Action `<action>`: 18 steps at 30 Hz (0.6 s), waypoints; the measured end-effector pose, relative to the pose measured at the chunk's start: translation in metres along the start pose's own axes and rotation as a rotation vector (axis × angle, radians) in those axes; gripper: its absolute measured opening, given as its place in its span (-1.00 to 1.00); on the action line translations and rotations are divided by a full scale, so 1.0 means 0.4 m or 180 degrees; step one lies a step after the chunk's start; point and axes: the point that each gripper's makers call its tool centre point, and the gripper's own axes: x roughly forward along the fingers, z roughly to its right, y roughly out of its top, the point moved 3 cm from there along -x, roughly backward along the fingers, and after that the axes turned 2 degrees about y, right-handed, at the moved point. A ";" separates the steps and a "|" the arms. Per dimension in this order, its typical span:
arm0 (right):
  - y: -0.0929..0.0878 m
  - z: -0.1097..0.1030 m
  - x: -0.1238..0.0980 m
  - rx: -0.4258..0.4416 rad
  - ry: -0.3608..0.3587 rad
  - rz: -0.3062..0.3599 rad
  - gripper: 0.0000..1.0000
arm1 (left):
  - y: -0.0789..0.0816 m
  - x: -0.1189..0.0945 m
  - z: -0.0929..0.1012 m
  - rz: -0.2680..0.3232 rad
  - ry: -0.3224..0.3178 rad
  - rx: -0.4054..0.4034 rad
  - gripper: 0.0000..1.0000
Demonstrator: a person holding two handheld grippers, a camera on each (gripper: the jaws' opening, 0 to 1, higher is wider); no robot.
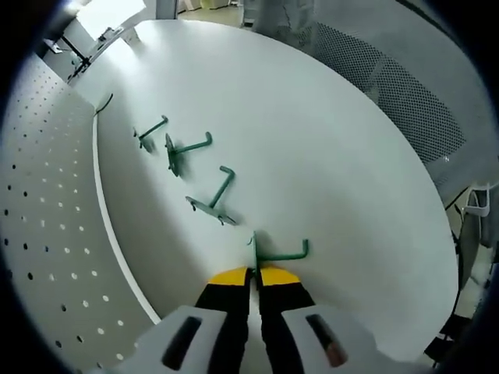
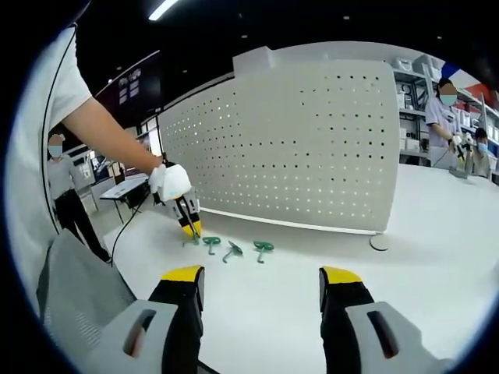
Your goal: Insert the hook assembly into the mounting plate slot until the hook locks in place.
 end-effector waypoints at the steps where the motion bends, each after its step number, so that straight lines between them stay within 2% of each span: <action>1: 0.001 0.000 0.000 -0.0003 0.0001 0.0004 0.15 | -0.001 0.000 0.000 0.0008 0.0015 0.0004 -0.94; 7: 0.001 -0.001 0.001 0.0000 0.0002 0.0004 0.15 | 0.000 -0.001 0.000 0.0047 0.0067 -0.0034 -0.98; 8: 0.001 -0.001 0.001 -0.0002 0.0003 0.0003 0.15 | -0.002 -0.001 -0.001 0.0061 0.0063 -0.0115 -0.98; 18: 0.001 -0.002 0.001 -0.0004 0.0006 -0.0007 0.15 | -0.001 -0.004 0.000 0.0082 0.0094 -0.0136 -0.98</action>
